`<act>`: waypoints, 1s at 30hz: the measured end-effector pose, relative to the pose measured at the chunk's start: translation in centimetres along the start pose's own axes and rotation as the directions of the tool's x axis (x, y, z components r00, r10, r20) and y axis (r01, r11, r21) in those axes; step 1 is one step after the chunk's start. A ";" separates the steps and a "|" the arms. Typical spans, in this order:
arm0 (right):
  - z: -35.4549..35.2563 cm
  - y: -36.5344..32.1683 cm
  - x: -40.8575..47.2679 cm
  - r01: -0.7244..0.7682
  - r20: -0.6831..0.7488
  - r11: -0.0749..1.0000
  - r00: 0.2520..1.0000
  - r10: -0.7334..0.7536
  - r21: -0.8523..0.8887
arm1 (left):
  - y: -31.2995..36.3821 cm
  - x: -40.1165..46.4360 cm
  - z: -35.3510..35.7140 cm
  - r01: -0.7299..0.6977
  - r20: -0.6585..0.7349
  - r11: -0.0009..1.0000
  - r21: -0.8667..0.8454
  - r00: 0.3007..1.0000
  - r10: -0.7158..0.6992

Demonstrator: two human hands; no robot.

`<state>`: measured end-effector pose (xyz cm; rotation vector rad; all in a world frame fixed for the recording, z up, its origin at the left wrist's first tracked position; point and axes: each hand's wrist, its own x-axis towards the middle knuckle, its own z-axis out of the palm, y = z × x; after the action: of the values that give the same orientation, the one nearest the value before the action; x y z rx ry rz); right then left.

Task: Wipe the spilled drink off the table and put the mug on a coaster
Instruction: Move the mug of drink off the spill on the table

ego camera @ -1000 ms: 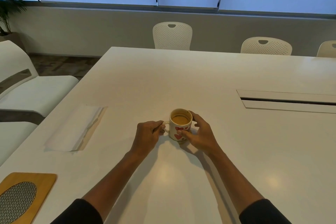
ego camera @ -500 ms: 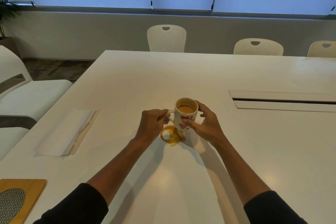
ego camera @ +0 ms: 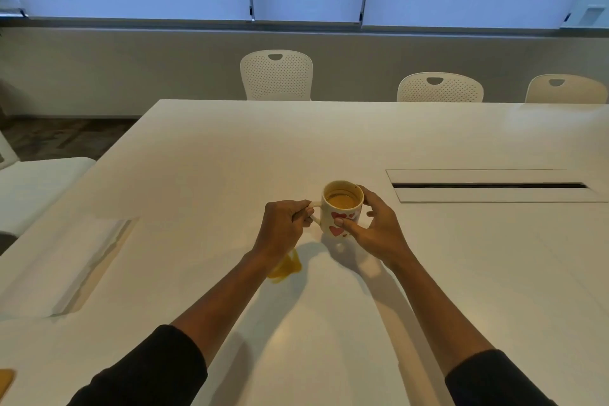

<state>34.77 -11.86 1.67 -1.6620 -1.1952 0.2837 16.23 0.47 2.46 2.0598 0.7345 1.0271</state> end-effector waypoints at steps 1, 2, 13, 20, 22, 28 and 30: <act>-0.3 0.4 0.1 -0.005 -0.002 1.000 1.000 0.005 0.001 | 0.0 0.2 0.6 0.008 0.002 1.000 -0.004 1.000 -0.008; -0.6 0.8 0.2 -0.007 -0.002 1.000 1.000 0.007 0.001 | 0.0 0.3 1.1 0.016 0.005 1.000 -0.007 1.000 -0.016; -2.2 4.0 1.2 -0.064 0.009 0.998 0.998 0.064 -0.008 | -0.4 1.5 5.1 0.065 0.052 0.998 0.019 0.996 -0.066; -2.2 4.9 1.5 -0.092 0.029 0.995 0.995 0.093 -0.033 | -0.8 1.7 5.7 0.057 0.051 0.997 0.044 0.997 -0.059; -2.2 5.1 1.5 -0.093 0.029 0.995 0.995 0.094 -0.033 | -0.9 1.7 5.8 0.059 0.056 0.997 0.052 0.996 -0.062; -2.1 5.3 1.1 -0.116 0.067 0.993 0.991 0.117 -0.006 | -0.9 1.3 5.7 0.067 0.099 0.994 0.084 0.992 -0.076; -2.0 5.4 0.9 -0.115 0.083 0.993 0.990 0.114 0.009 | -0.7 1.1 5.6 0.072 0.101 0.994 0.085 0.992 -0.081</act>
<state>39.59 -12.20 -1.60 -1.7241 -1.1581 0.4348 21.37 -0.21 -0.08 2.1201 0.8066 0.8521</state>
